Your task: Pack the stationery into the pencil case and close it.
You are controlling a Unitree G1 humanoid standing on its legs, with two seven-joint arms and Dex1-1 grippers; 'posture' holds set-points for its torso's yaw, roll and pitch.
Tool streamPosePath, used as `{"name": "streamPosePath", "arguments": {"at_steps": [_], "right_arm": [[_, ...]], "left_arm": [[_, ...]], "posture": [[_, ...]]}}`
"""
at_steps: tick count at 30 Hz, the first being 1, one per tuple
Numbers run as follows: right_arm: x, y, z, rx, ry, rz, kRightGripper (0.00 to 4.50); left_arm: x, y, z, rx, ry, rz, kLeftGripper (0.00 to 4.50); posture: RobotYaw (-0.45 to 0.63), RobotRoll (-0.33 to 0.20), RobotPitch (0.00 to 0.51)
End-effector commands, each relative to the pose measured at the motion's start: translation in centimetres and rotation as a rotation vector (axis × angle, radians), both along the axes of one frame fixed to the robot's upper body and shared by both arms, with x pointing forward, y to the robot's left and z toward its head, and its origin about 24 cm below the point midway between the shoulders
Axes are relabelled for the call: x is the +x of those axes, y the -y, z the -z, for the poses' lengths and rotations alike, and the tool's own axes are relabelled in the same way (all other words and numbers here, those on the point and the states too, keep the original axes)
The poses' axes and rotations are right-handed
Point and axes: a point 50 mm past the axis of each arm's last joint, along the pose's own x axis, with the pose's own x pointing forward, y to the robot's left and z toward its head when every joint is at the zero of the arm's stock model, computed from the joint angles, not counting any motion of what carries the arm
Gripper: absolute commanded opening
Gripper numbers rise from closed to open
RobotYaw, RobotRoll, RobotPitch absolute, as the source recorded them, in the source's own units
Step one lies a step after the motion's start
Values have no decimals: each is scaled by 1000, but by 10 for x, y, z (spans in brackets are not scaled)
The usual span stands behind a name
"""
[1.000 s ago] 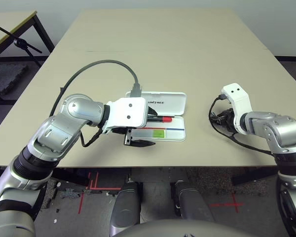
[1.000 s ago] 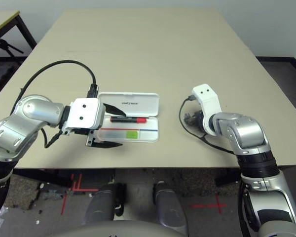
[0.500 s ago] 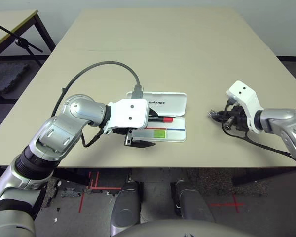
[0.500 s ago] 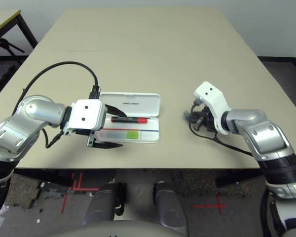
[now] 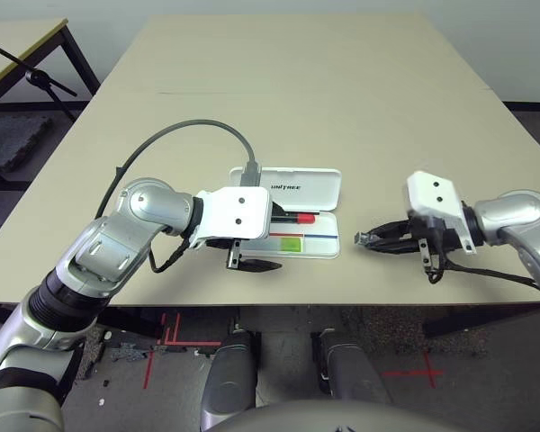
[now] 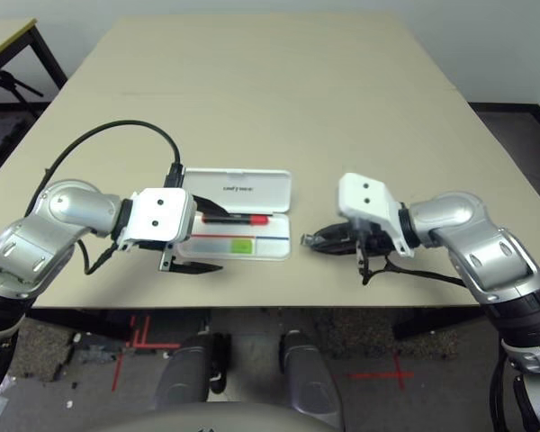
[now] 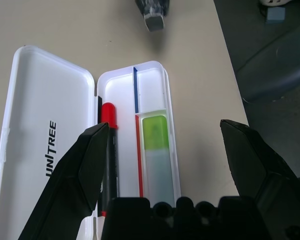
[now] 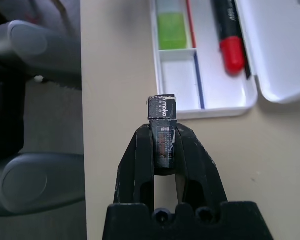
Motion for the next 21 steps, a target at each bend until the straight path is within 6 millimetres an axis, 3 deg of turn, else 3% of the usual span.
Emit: {"name": "streamPosePath", "arguments": {"at_steps": [1, 9, 21], "right_arm": [[1, -15, 1, -17, 0, -58, 304], [20, -24, 5, -71, 71, -69, 304], [30, -36, 10, -90, 97, -117, 304]], "left_arm": [[1, 3, 1, 12, 11, 5, 4500], [1, 4, -1, 6, 23, 3, 4500], [0, 3, 1, 3, 27, -9, 4500]], "posture": [[-16, 0, 102], [-11, 0, 97], [7, 0, 99]]}}
